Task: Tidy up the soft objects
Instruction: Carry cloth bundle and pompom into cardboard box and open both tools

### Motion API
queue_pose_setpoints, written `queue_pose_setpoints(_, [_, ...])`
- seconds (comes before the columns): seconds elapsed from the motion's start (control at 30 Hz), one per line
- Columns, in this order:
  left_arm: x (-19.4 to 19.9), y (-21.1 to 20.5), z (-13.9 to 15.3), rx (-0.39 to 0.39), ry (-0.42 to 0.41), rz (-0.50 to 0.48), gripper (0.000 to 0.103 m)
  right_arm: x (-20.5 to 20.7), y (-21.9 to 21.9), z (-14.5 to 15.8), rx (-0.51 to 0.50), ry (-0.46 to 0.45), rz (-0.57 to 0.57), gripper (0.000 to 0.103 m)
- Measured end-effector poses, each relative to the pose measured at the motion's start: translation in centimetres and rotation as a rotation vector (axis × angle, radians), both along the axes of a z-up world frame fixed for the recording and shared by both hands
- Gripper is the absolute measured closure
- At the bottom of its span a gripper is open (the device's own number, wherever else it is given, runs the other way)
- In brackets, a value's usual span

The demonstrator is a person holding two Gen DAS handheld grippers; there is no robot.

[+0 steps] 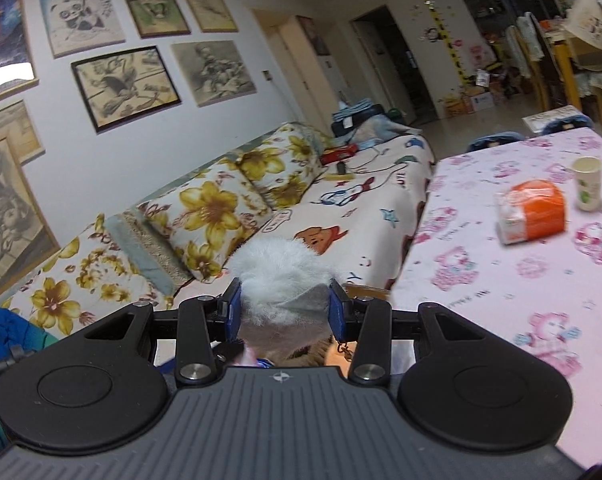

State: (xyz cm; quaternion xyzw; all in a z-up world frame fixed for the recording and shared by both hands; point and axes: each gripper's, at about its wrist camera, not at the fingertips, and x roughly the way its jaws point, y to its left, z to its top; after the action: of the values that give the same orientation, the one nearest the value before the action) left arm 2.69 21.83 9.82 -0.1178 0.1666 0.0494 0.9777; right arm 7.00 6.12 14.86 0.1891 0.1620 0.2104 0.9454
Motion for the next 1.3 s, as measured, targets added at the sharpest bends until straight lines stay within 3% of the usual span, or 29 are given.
queue_pose_setpoints(0.37, [1.1,1.5,-1.3,-0.078,0.136,0.006,0.041,4.3,2.5,-2.9,-0.032,0.075,0.017,0.048])
queue_pose_setpoints(0.67, [1.5,1.8,-1.3,-0.078,0.15,0.018,0.04,5.1,2.9,-4.7,-0.027,0.116,0.013,0.047])
queue_pose_setpoints(0.97, [1.6,2.0,-1.3,-0.075,0.145,0.029,0.038,2.9,1.8,-1.0,0.014,-0.028,-0.039,0.048])
queue_pose_setpoints(1.13, [1.3,2.2,-1.3,-0.077,0.13,0.052,0.03,2.8,3.3,0.3,-0.008,-0.063,-0.007,0.048])
queue_pose_setpoints(1.3, [1.0,2.8,-1.2,-0.095,0.116,0.097,0.011,4.6,4.8,-1.8,-0.044,0.028,0.025,0.043])
